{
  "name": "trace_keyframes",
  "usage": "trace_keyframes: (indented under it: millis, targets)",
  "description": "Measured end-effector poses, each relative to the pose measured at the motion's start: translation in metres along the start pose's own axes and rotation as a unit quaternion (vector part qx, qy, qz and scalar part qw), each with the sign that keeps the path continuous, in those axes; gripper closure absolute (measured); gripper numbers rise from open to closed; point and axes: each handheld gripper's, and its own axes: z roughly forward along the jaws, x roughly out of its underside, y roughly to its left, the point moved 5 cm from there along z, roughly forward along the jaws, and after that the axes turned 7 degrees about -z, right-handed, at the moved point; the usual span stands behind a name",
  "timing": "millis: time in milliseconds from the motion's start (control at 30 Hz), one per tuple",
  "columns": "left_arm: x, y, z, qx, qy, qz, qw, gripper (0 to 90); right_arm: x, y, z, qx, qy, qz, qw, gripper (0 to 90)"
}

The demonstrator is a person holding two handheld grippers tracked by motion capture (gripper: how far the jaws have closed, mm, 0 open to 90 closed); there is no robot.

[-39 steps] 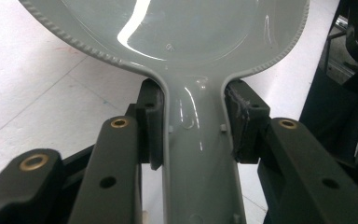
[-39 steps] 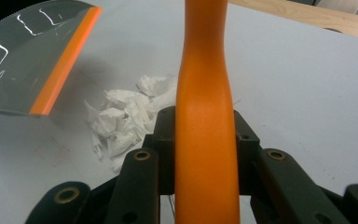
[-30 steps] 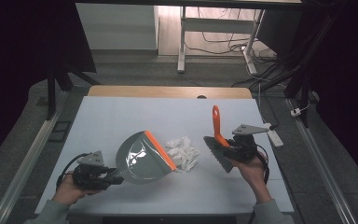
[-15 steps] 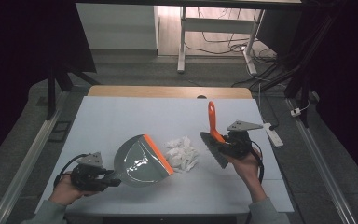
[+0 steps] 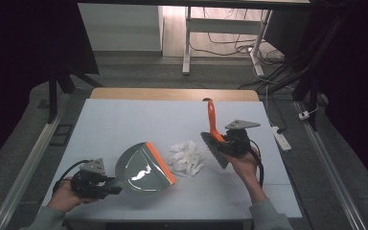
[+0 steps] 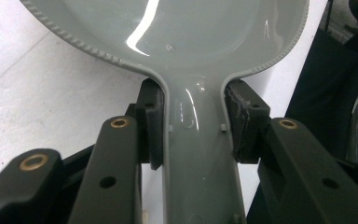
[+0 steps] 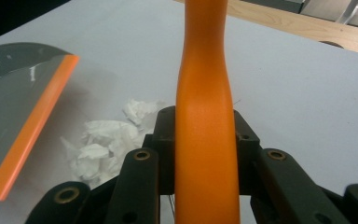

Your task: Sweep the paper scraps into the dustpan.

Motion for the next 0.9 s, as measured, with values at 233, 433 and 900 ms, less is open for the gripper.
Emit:
trace_keyframes:
  millis: [233,433,900]
  targets:
    - [0.003,0.000,0.003,0.005,0.016,0.005,0.9998,61.3,0.000,-0.007,0.015,0.004,0.011,0.012,0.9999,70.3]
    - [0.006,0.001,0.005,0.007,0.024,0.006,0.9997,61.3,0.000,-0.012,0.025,0.011,0.020,0.012,0.9997,70.2]
    - [0.003,-0.003,0.018,0.019,0.042,0.013,0.9988,61.2,0.000,-0.017,0.045,0.020,0.038,0.014,0.9990,70.3]
